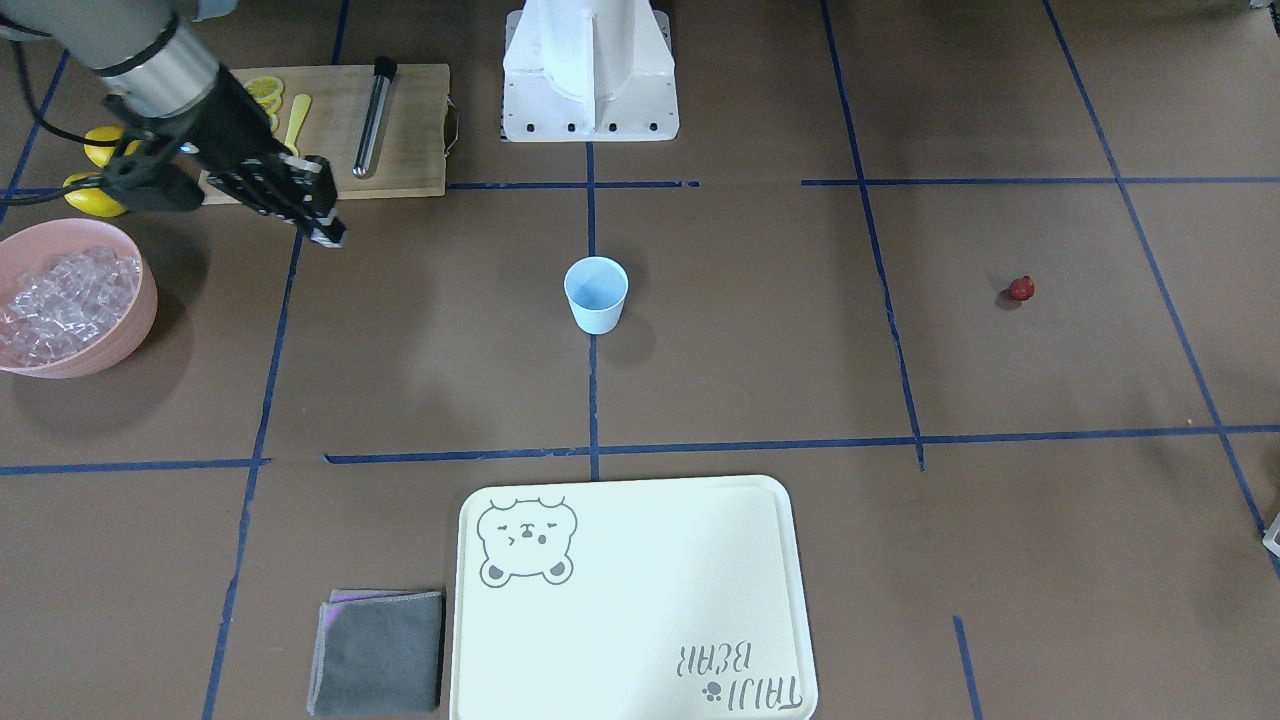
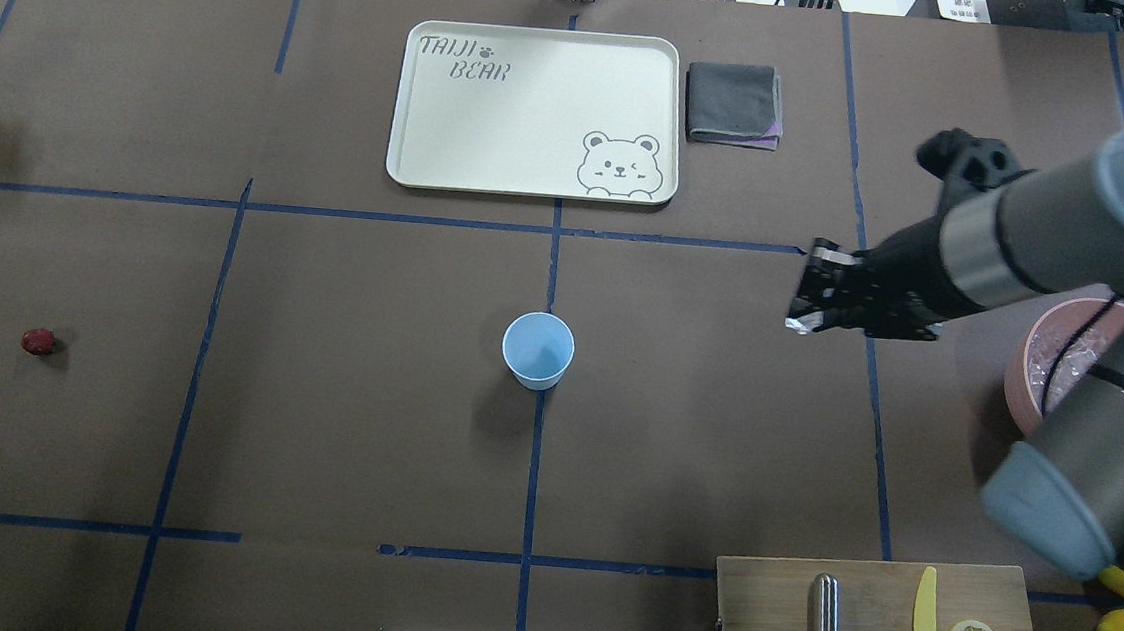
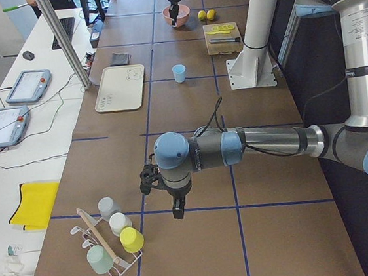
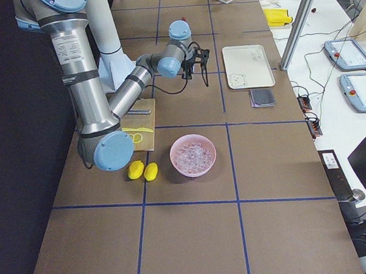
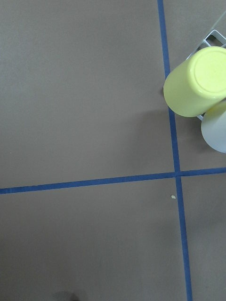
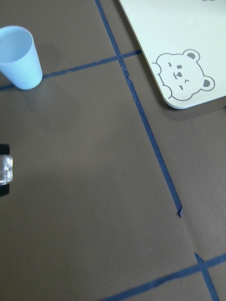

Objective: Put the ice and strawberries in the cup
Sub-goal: 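Carry the ice with the right gripper over the blue cup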

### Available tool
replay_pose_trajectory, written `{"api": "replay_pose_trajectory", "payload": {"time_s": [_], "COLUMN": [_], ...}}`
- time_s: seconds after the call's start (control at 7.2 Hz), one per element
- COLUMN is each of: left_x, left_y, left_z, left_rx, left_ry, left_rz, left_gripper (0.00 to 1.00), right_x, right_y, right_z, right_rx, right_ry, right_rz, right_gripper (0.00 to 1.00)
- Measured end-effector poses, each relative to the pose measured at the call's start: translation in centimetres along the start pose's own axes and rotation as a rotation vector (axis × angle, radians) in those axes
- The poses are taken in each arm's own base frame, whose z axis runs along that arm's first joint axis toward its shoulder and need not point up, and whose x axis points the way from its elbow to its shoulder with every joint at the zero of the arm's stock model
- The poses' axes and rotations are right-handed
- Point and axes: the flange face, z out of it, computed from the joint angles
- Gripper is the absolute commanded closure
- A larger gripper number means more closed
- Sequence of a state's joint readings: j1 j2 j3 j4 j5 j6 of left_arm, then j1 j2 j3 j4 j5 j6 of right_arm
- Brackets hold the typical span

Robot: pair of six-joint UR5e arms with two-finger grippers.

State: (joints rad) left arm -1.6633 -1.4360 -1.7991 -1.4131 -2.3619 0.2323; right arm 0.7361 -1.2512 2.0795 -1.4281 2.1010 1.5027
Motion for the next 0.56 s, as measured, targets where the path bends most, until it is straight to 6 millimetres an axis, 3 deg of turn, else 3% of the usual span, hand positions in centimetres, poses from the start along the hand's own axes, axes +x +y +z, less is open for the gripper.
{"api": "replay_pose_trajectory", "payload": {"time_s": [0.14,0.28,0.56], "left_x": [0.0,0.0,0.0], "left_y": [-0.1,0.0,0.2], "left_z": [0.0,0.0,0.0], "left_rx": [0.006,0.011,0.014], "left_ry": [-0.002,-0.004,-0.004], "left_rz": [0.009,0.015,0.014], "left_gripper": [0.0,0.0,0.0], "right_x": [-5.9,-9.9,-14.8], "right_y": [1.9,3.3,4.7], "right_z": [2.1,4.2,8.3], "right_rx": [-0.002,0.001,-0.002], "right_ry": [0.021,0.035,0.061], "right_rz": [0.034,0.06,0.08], "right_gripper": [0.99,0.99,0.98]}}
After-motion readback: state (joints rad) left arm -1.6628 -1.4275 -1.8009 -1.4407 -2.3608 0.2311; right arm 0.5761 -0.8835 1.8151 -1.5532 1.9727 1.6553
